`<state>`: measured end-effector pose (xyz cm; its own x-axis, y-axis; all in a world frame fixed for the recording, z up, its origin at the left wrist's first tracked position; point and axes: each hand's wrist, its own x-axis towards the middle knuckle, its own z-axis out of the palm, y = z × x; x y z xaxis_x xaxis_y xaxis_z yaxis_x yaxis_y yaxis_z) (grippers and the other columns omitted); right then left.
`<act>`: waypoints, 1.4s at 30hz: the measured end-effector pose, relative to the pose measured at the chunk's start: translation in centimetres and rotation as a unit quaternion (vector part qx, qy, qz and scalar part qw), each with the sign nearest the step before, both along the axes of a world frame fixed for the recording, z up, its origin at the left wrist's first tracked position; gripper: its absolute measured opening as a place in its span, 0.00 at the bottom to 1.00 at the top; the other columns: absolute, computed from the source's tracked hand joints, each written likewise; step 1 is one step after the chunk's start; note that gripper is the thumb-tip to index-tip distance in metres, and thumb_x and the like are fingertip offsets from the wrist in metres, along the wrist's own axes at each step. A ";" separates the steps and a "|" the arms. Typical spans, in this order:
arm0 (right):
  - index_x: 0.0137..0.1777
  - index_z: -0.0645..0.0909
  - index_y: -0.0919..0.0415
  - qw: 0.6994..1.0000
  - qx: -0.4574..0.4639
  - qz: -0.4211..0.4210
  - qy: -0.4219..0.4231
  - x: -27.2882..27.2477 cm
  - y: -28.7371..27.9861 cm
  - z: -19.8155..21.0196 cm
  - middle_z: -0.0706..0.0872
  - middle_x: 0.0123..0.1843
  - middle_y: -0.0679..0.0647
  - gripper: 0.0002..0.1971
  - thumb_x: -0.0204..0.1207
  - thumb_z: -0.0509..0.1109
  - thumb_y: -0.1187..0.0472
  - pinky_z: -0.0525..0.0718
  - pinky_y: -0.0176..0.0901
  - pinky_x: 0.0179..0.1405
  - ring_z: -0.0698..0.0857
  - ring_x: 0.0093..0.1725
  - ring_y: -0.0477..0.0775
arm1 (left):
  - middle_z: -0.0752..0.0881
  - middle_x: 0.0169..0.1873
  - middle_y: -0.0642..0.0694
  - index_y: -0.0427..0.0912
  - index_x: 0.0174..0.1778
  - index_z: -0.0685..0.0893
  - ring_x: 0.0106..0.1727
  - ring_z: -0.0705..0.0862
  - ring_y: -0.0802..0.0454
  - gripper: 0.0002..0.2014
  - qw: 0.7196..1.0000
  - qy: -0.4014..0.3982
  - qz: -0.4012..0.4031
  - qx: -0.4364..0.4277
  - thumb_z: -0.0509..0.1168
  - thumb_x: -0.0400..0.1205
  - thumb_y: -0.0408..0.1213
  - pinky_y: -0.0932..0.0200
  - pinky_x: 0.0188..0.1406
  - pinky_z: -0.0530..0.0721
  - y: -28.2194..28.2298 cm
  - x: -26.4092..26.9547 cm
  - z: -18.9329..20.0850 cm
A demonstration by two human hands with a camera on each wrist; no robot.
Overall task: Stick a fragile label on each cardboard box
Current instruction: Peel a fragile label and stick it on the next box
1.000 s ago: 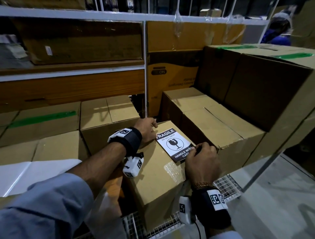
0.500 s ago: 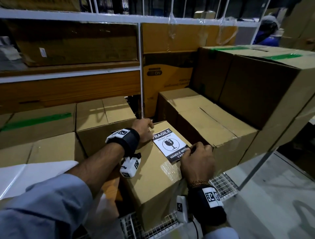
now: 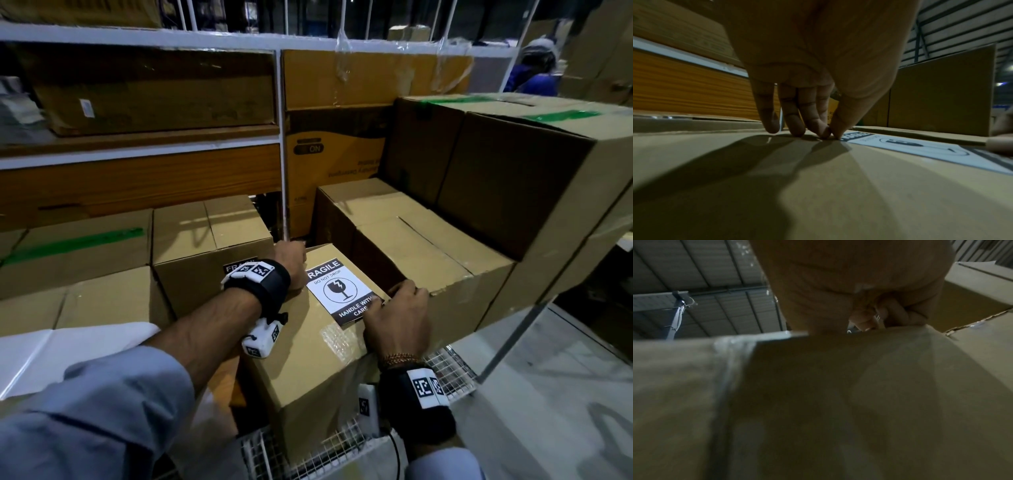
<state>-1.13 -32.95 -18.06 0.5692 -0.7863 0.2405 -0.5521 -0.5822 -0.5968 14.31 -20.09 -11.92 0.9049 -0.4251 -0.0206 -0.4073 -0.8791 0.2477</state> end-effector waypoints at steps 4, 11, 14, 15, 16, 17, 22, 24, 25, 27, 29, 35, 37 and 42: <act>0.64 0.77 0.57 1.000 -0.008 0.014 -0.001 -0.3 -0.3 0.0 0.78 0.62 0.56 0.18 0.81 0.74 0.49 0.81 0.45 0.45 0.83 0.53 0.56 | 0.84 0.60 0.41 0.47 0.68 0.81 0.55 0.85 0.42 0.17 0.999 0.010 0.010 0.031 0.71 0.83 0.38 0.49 0.54 0.89 0.4 -0.3 0.2; 0.61 0.88 0.52 0.996 -0.040 0.073 -0.011 -0.8 -0.5 -0.1 0.79 0.61 0.51 0.11 0.82 0.75 0.51 0.89 0.47 0.49 0.82 0.53 0.50 | 0.79 0.66 0.49 0.56 0.70 0.82 0.66 0.79 0.46 0.24 0.988 -0.090 -0.122 0.040 0.78 0.77 0.44 0.41 0.64 0.85 0.1 -1.0 -0.5; 0.60 0.91 0.50 0.995 -0.046 0.093 -0.005 -1.1 -1.0 0.0 0.81 0.57 0.48 0.10 0.82 0.75 0.50 0.88 0.46 0.50 0.81 0.52 0.48 | 0.79 0.76 0.48 0.51 0.80 0.77 0.74 0.78 0.44 0.24 0.974 -0.025 -0.205 0.088 0.67 0.86 0.43 0.40 0.72 0.80 -0.7 -1.4 -0.8; 0.60 0.91 0.50 0.994 -0.044 0.099 -0.003 -1.2 -1.1 0.0 0.81 0.57 0.48 0.11 0.82 0.75 0.50 0.89 0.46 0.51 0.82 0.53 0.48 | 0.74 0.80 0.45 0.48 0.84 0.71 0.78 0.75 0.42 0.26 0.969 -0.003 -0.217 0.116 0.63 0.88 0.44 0.41 0.76 0.77 -0.9 -1.5 -0.8; 0.61 0.91 0.50 0.993 -0.043 0.107 -0.002 -1.2 -1.2 0.0 0.81 0.58 0.47 0.11 0.82 0.76 0.50 0.90 0.47 0.53 0.82 0.54 0.47 | 0.67 0.85 0.42 0.44 0.88 0.64 0.82 0.70 0.40 0.29 0.964 0.013 -0.224 0.145 0.59 0.90 0.46 0.42 0.79 0.73 -1.1 -1.6 -0.8; 0.62 0.91 0.51 0.992 -0.039 0.119 0.001 -1.3 -1.2 0.0 0.80 0.58 0.47 0.12 0.82 0.76 0.51 0.90 0.48 0.55 0.82 0.54 0.47 | 0.60 0.89 0.41 0.42 0.90 0.57 0.85 0.65 0.40 0.32 0.958 0.024 -0.230 0.170 0.57 0.91 0.48 0.42 0.82 0.69 -1.1 -1.6 -0.8; 0.57 0.90 0.56 0.987 -0.044 0.151 0.043 -1.7 -0.6 0.2 0.74 0.63 0.47 0.11 0.84 0.73 0.50 0.90 0.47 0.57 0.78 0.55 0.46 | 0.42 0.91 0.46 0.42 0.92 0.42 0.91 0.48 0.42 0.47 0.950 0.057 -0.222 0.211 0.59 0.87 0.64 0.36 0.85 0.55 -1.1 -1.5 -1.2; 0.54 0.89 0.56 0.983 -0.062 0.159 0.067 -1.8 -0.1 0.2 0.74 0.64 0.49 0.10 0.84 0.73 0.50 0.90 0.50 0.57 0.78 0.57 0.47 | 0.40 0.91 0.47 0.43 0.91 0.40 0.91 0.44 0.43 0.55 0.953 0.074 -0.215 0.199 0.62 0.82 0.71 0.35 0.86 0.52 -1.0 -1.6 -1.4; 0.54 0.89 0.56 0.981 -0.074 0.163 0.078 -1.8 0.0 0.3 0.74 0.64 0.50 0.10 0.84 0.73 0.51 0.90 0.50 0.57 0.77 0.58 0.49 | 0.39 0.91 0.48 0.43 0.91 0.39 0.91 0.43 0.44 0.58 0.955 0.082 -0.213 0.191 0.63 0.79 0.73 0.36 0.86 0.51 -0.9 -1.7 -1.3; 0.57 0.88 0.57 0.977 -0.093 0.168 0.094 -1.9 0.3 0.5 0.74 0.65 0.52 0.10 0.84 0.72 0.51 0.89 0.49 0.57 0.76 0.59 0.49 | 0.39 0.91 0.48 0.44 0.91 0.38 0.91 0.42 0.44 0.62 0.957 0.093 -0.209 0.178 0.66 0.76 0.75 0.37 0.87 0.49 -0.8 -1.7 -1.3; 0.62 0.86 0.56 0.970 -0.132 0.175 0.100 -2.1 0.4 0.5 0.76 0.69 0.54 0.12 0.84 0.72 0.52 0.86 0.48 0.61 0.74 0.64 0.51 | 0.39 0.91 0.48 0.45 0.91 0.37 0.91 0.42 0.44 0.65 0.957 0.091 -0.209 0.180 0.67 0.72 0.77 0.36 0.87 0.48 -0.6 -1.7 -1.2; 0.67 0.89 0.55 0.956 -0.170 0.230 0.064 -2.9 0.5 -0.3 0.83 0.72 0.55 0.16 0.80 0.76 0.60 0.80 0.55 0.72 0.76 0.74 0.58 | 0.36 0.90 0.51 0.50 0.90 0.34 0.91 0.40 0.46 0.73 0.953 0.086 -0.210 0.199 0.67 0.62 0.84 0.32 0.87 0.47 -0.7 -1.5 -1.8; 0.59 0.93 0.58 0.958 -0.167 0.232 0.031 -3.0 0.5 -0.5 0.87 0.64 0.57 0.12 0.76 0.80 0.63 0.88 0.57 0.61 0.82 0.66 0.58 | 0.35 0.90 0.52 0.50 0.90 0.33 0.91 0.39 0.46 0.75 0.954 0.092 -0.206 0.195 0.68 0.60 0.85 0.33 0.87 0.46 -0.8 -1.4 -1.9; 0.40 0.91 0.58 0.955 -0.161 0.247 -0.038 -3.1 0.4 -1.5 0.88 0.50 0.52 0.09 0.65 0.86 0.68 0.81 0.41 0.38 0.84 0.50 0.52 | 0.34 0.90 0.51 0.48 0.90 0.31 0.91 0.37 0.46 0.77 0.953 0.097 -0.213 0.193 0.71 0.60 0.83 0.32 0.88 0.46 -0.7 -1.5 -1.9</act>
<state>-4.25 -32.51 -19.57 0.8229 -0.3044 0.4797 -0.1245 -0.9204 -0.3706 12.83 -20.77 -13.82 0.6156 -0.6796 -0.3990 -0.7269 -0.6853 0.0458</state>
